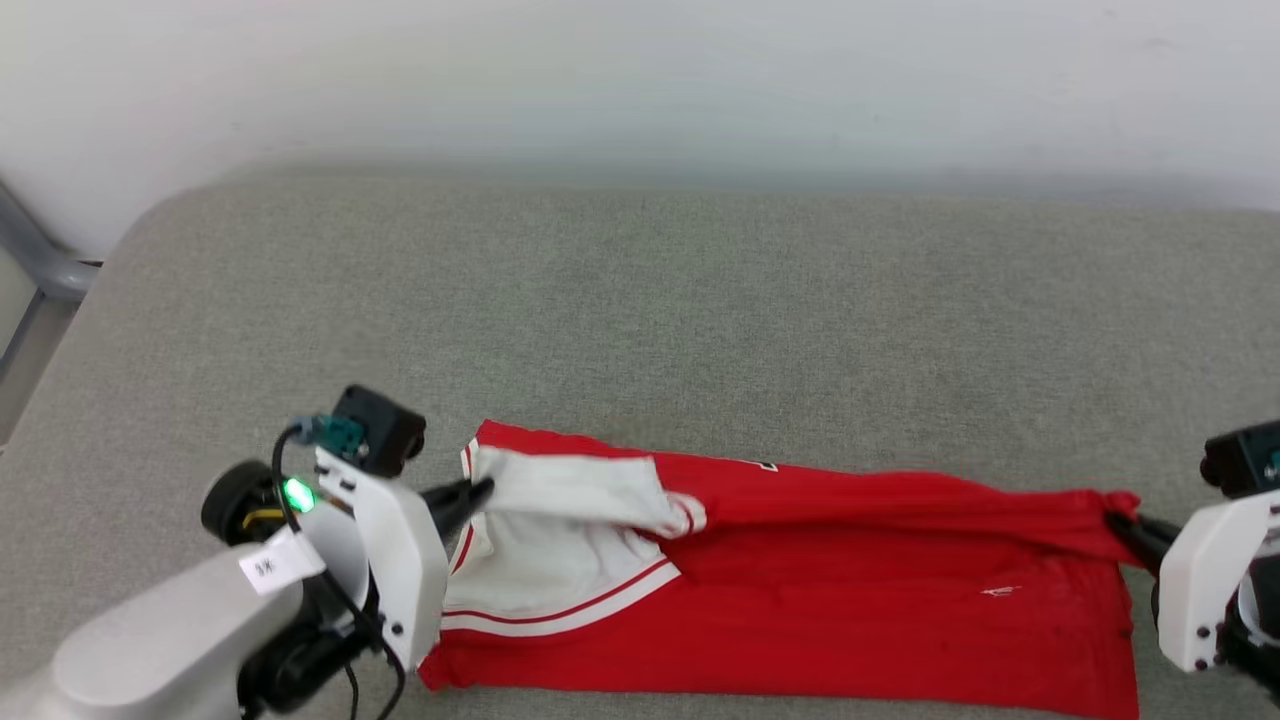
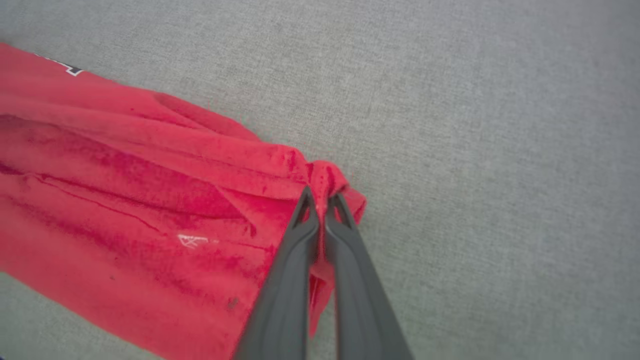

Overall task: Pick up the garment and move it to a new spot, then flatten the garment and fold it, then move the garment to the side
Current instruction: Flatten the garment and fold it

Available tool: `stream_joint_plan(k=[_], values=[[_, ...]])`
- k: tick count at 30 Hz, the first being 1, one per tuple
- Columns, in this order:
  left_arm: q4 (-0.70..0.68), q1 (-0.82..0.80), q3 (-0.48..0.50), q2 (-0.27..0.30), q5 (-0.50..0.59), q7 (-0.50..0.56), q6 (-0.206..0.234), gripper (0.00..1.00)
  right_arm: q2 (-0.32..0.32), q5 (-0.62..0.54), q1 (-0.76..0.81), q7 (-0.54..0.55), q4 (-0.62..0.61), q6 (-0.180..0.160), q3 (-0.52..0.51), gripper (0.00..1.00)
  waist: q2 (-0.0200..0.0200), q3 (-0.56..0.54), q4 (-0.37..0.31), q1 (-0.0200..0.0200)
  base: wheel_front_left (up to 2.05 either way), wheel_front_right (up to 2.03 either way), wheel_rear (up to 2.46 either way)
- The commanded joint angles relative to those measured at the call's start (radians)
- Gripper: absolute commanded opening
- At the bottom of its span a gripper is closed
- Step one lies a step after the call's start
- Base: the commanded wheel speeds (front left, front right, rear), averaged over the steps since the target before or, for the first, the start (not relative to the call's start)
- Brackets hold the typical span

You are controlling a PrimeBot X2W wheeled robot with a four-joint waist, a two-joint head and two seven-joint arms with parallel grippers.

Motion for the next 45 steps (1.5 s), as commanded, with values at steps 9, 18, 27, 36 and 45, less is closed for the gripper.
stream_joint_plan(k=[9,18,27,36,45], values=[[0.003,0.136,-0.025,0.002,-0.04,-0.045,0.033,0.0,0.018,0.016,0.161,0.025,-0.076,-0.001,-0.083,0.0,-0.0001,-0.019,-0.006,0.0002,0.0,0.0,0.0],[0.084,0.211,-0.039,-0.042,-0.063,-0.083,0.029,0.0,0.088,0.028,0.285,0.052,-0.092,-0.001,-0.122,0.0,-0.0001,-0.004,-0.009,0.0002,0.0,0.0,0.0],[0.161,0.235,-0.017,-0.087,-0.06,-0.167,0.035,1.0,0.127,0.018,0.297,0.01,-0.065,-0.001,-0.147,1.0,-0.0001,-0.021,-0.012,0.0002,0.0,0.0,0.0],[0.106,0.274,0.042,-0.074,0.01,-0.347,0.181,1.0,0.083,0.014,0.321,0.006,-0.229,-0.001,-0.234,1.0,-0.0001,-0.072,-0.008,0.0002,0.0,0.0,0.0],[-0.001,0.406,0.294,-0.114,0.181,-0.393,0.304,1.0,0.037,-0.002,0.33,0.133,-0.315,-0.001,-0.36,1.0,-0.0001,-0.082,0.011,0.0002,0.0,0.0,0.0]])
